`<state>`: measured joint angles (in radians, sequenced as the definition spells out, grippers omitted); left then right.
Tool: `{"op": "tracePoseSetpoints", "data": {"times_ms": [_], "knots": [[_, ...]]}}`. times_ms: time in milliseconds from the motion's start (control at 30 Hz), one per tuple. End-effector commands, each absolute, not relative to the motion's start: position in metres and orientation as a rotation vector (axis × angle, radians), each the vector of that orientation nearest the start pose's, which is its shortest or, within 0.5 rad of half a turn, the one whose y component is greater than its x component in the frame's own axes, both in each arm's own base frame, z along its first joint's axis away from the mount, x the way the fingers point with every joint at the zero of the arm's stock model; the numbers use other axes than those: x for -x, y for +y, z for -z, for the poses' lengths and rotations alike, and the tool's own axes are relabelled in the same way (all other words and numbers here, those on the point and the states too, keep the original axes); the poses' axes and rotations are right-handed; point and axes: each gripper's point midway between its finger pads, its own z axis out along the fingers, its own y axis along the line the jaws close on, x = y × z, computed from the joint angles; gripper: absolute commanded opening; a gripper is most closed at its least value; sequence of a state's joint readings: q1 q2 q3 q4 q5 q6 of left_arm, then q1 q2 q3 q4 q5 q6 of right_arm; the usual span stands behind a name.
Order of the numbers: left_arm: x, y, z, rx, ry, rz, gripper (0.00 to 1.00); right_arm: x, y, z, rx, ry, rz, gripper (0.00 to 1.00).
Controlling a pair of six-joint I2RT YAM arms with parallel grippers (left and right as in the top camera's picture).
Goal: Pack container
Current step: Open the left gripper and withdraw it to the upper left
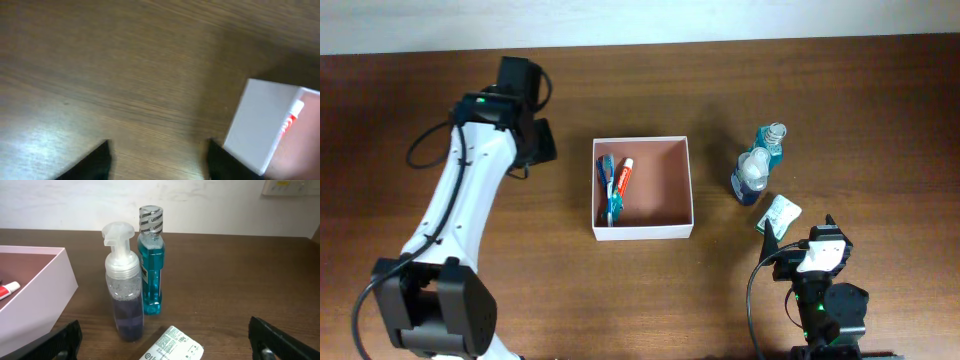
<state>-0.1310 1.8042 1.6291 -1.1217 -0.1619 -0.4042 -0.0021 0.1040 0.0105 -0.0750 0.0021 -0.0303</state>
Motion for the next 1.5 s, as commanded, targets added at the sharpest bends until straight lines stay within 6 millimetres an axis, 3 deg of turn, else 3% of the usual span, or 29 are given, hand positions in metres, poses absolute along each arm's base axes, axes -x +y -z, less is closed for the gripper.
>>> {"op": "tracePoseSetpoints", "data": {"times_ms": [0, 33, 233, 533, 1467], "knots": [[-0.399, -0.003, -0.157, 0.475, 2.779, -0.177, 0.87, -0.249, -0.002, -0.133, 0.016, 1.751, 0.032, 0.98], [-0.399, 0.006, -0.158, 0.493, 2.771, -0.215, 0.99, -0.249, -0.002, -0.133, 0.016, 1.751, 0.032, 0.98], [-0.390, 0.054, -0.165, 0.576, 2.718, -0.483, 0.99, -0.249, -0.002, -0.133, 0.016, 1.751, 0.032, 0.98], [-0.383, 0.084, -0.164, 0.686, 2.709, -0.500, 0.99, -0.249, -0.002, -0.133, 0.016, 1.751, 0.032, 0.98], [-0.383, 0.084, -0.162, 0.702, 2.720, -0.458, 0.99, -0.249, -0.002, -0.133, 0.016, 1.751, 0.032, 0.98]]}}
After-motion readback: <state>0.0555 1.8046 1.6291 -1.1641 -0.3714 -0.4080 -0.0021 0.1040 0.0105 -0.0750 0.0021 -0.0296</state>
